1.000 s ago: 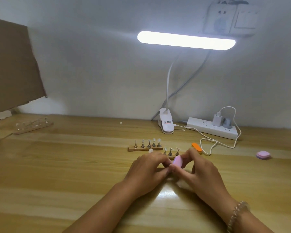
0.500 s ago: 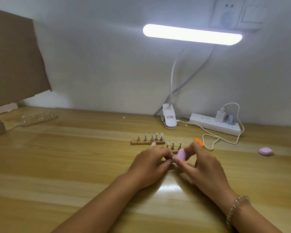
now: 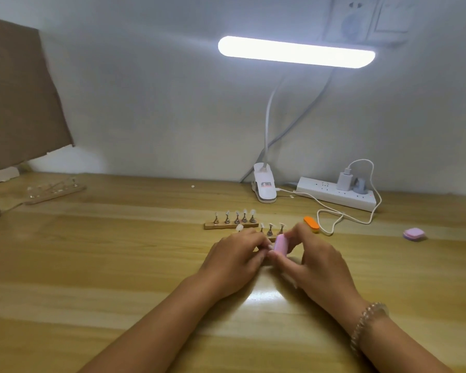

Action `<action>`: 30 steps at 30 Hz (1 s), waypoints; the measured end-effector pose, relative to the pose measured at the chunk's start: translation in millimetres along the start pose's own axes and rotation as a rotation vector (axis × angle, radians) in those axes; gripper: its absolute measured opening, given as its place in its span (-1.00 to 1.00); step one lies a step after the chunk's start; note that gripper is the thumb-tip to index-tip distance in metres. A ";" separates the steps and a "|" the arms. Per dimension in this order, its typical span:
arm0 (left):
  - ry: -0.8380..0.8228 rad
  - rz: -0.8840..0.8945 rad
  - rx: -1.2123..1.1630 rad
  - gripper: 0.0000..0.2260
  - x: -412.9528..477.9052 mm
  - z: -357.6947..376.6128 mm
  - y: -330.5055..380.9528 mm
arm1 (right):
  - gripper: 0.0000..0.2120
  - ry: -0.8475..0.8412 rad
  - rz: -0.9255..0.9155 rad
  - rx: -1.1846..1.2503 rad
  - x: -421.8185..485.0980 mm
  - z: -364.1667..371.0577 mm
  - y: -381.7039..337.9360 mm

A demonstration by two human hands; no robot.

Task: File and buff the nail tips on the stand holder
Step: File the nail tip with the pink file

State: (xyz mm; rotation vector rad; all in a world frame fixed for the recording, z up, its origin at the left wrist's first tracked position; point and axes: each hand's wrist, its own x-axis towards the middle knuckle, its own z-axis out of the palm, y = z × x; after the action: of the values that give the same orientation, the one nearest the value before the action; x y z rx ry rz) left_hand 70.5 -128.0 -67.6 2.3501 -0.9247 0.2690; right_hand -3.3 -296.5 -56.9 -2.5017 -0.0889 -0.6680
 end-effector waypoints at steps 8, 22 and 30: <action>0.022 0.012 -0.022 -0.88 0.4 1.8 -1.5 | -0.66 0.007 0.018 -0.019 -0.4 0.2 4.0; 0.025 0.016 -0.041 -0.90 1.7 1.2 -3.6 | -0.64 0.012 0.054 -0.061 0.1 3.2 3.2; 0.015 0.011 -0.025 -0.92 1.3 2.4 -4.1 | -0.68 0.032 0.033 -0.072 0.6 1.8 4.9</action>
State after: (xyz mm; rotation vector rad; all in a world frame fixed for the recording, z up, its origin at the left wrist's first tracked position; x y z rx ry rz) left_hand 74.1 -127.8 -70.9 2.3174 -0.9286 0.2774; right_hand -1.0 -299.8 -60.3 -2.5545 -0.0118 -0.7094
